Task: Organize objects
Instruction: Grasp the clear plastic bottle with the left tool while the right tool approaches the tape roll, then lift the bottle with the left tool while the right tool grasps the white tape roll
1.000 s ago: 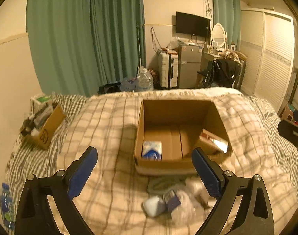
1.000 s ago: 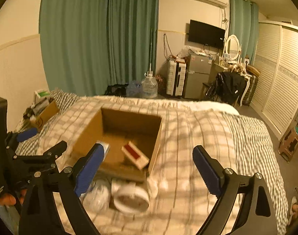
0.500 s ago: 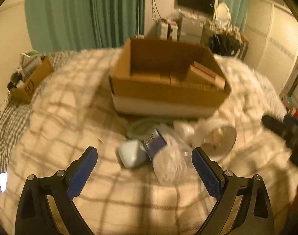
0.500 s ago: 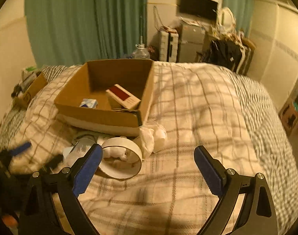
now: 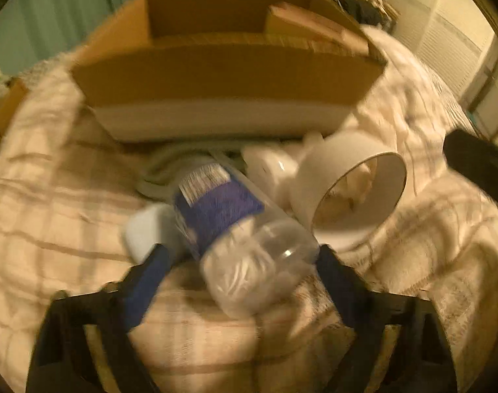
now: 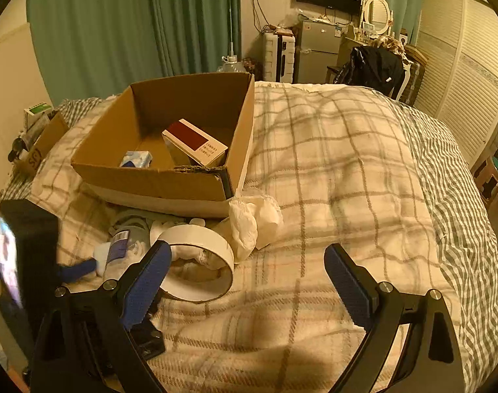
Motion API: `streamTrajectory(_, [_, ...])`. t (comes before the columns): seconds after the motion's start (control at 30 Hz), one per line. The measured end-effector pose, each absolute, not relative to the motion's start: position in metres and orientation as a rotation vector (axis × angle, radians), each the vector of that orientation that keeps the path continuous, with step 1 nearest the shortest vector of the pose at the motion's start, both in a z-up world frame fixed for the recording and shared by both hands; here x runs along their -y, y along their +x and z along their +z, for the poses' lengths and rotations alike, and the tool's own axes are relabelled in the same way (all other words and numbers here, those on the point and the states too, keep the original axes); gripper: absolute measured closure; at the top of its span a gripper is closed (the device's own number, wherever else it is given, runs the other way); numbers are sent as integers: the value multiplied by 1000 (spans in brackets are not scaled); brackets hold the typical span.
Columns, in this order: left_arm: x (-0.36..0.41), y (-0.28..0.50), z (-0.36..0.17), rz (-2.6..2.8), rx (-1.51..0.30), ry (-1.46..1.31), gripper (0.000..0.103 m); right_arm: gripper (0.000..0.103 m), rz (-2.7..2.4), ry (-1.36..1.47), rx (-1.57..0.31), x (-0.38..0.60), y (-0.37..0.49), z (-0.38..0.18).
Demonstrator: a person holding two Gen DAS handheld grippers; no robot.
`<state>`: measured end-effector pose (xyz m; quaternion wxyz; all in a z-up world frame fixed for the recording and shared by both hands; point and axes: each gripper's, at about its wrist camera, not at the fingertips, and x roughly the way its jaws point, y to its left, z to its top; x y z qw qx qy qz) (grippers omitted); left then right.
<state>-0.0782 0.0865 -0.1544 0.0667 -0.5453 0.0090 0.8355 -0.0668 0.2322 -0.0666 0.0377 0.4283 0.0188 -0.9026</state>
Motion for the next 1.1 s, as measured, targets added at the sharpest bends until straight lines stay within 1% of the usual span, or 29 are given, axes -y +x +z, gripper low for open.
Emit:
streamTrajectory(0.07, [-84, -79, -158, 2496, 8, -1647, 23, 8, -2770, 1323, -68, -230, -68, -68])
streamTrajectory(0.13, [-77, -75, -151, 2514, 52, -1614, 27, 8, -2772, 1328, -75, -230, -68, -69])
streamTrajectory(0.2, [-68, -67, -138, 2560, 87, -1560, 29, 8, -2777, 1328, -70, -231, -67, -68])
streamTrajectory(0.4, [-25, -51, -109, 2628, 185, -1488, 30, 8, -2733, 1359, -42, -228, -71, -72])
streamTrajectory(0.53, [-3, -45, -108, 2676, 214, -1482, 30, 8, -2611, 1417, 0, -209, -80, -82])
streamTrajectory(0.67, [11, -55, -115, 2679, 269, -1529, 30, 8, -2549, 1543, -61, -185, -95, -105])
streamTrajectory(0.8, [7, -57, -119, 2680, 249, -1526, 31, 9, -2548, 1622, -104, -176, -104, -124])
streamTrajectory(0.83, [6, -56, -118, 2681, 242, -1516, 31, 11, -2546, 1635, -105, -176, -105, -126])
streamTrajectory(0.87, [7, -54, -117, 2683, 239, -1504, 31, 19, -2537, 1637, -88, -178, -105, -127])
streamTrajectory(0.97, [5, -48, -108, 2708, 231, -1448, 31, 19, -2560, 1593, -62, -183, -98, -120])
streamTrajectory(1.1, [2, -40, -96, 2726, 216, -1409, 34, 19, -2589, 1460, -28, -186, -82, -97])
